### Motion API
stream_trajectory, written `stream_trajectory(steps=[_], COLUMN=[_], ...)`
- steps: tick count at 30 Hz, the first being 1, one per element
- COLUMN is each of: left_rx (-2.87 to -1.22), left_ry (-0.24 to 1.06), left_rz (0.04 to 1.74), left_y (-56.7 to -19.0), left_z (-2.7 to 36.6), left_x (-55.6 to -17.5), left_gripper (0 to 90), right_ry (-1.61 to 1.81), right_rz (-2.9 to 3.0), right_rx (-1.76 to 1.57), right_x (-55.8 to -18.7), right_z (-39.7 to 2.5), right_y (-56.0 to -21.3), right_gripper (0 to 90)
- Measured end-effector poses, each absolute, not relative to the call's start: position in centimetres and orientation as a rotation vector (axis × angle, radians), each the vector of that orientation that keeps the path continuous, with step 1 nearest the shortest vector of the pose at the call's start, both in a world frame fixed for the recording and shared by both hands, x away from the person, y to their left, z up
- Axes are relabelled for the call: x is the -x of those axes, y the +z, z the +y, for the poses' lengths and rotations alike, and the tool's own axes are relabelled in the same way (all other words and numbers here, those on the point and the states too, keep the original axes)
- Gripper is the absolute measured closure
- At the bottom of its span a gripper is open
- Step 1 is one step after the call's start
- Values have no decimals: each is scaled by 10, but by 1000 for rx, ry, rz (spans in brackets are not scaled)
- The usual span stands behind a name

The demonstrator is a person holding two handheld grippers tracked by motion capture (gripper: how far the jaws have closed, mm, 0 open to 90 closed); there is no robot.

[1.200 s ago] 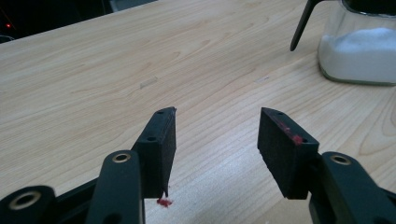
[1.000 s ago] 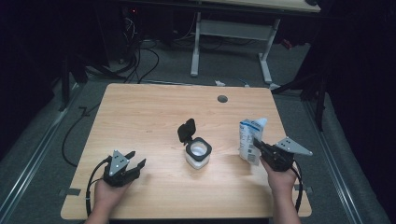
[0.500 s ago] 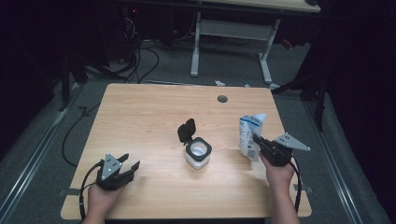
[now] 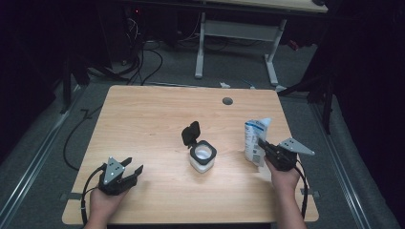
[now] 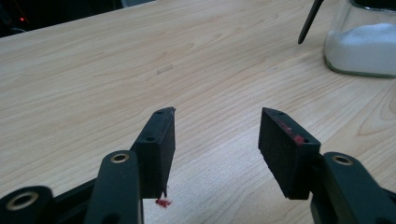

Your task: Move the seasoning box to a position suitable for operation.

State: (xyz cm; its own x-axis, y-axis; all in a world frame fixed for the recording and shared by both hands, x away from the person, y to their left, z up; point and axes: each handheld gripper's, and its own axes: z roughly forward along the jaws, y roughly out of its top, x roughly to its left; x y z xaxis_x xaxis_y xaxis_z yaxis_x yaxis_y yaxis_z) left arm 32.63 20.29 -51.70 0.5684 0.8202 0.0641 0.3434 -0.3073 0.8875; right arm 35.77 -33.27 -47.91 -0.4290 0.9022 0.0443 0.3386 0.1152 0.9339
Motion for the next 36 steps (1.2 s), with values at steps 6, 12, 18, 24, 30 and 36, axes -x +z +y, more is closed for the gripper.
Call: stream_trajectory(steps=[6,12,18,24,30,36], left_rx=[-1889,-1899,-1898,-1898,-1899,-1898], left_ry=[649,640,639,634,633,632], left_rz=[936,921,918,916,916,917], left_y=[-516,-517,-517,-517,-517,-517], left_z=[200,195,195,194,194,194], left_x=[-329,-332,-333,-334,-335,-335], left_gripper=[460,460,460,460,460,460], right_ry=[1296,1296,1286,1289,1289,1293], right_rz=[1844,1840,1837,1834,1829,1831], right_rx=[-1206,-1214,-1213,-1211,-1217,-1219], right_x=[-352,-347,-343,-340,-339,-339], right_z=[-336,-338,-339,-339,-338,-337], right_y=[-481,-482,-482,-482,-482,-483], right_gripper=[887,876,863,846,820,795])
